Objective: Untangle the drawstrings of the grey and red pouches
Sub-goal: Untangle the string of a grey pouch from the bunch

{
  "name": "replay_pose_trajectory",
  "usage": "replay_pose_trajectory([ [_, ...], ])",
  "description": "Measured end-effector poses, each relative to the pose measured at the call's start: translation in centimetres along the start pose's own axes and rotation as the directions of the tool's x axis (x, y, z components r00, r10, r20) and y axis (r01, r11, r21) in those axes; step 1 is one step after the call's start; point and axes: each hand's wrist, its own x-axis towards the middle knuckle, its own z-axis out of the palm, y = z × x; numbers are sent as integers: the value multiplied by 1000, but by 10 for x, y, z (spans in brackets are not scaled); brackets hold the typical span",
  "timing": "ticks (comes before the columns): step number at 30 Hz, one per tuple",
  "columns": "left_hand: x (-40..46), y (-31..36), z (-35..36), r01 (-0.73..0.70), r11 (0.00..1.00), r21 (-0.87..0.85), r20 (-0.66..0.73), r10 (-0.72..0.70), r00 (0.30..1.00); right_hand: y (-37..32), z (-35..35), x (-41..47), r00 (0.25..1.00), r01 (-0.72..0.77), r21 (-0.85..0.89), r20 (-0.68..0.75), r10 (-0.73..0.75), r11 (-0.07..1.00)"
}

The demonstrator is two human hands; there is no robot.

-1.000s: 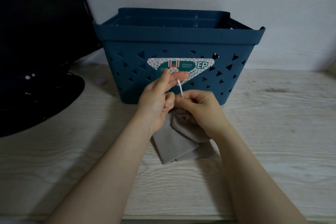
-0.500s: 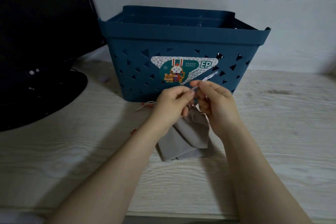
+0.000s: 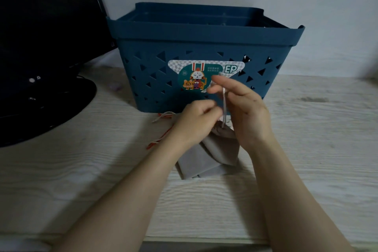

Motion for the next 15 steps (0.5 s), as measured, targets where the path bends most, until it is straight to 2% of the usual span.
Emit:
replay_pose_trajectory([
  [2, -5, 0, 1, -95, 979, 182, 60, 86, 995, 2, 3, -2, 998, -30, -18, 51, 31, 999],
  [3, -6, 0, 2, -122, 969, 217, 86, 105, 991, 2, 4, -3, 997, -36, -42, 69, 38, 998],
  [6, -5, 0, 2, -74, 986, 148, 104, 59, 993, 0, 5, -3, 991, -17, -88, 128, 28, 996],
  [9, -1, -3, 0, 59, 998, -20, 83, -57, 995, 0, 4, -1, 998, 29, -128, 63, -21, 991],
  [11, -1, -2, -1, 72, 992, -106, 59, -66, 996, 3, 1, -1, 997, 20, -280, -61, -39, 960],
  [13, 0, 0, -3, 84, 990, -116, 32, -80, 996, 8, -4, 1, 981, -9, -547, -168, -100, 837],
  [15, -1, 2, -5, 94, 986, -140, 6, -94, 996, 10, -6, 1, 976, -32, -660, -182, -119, 751],
])
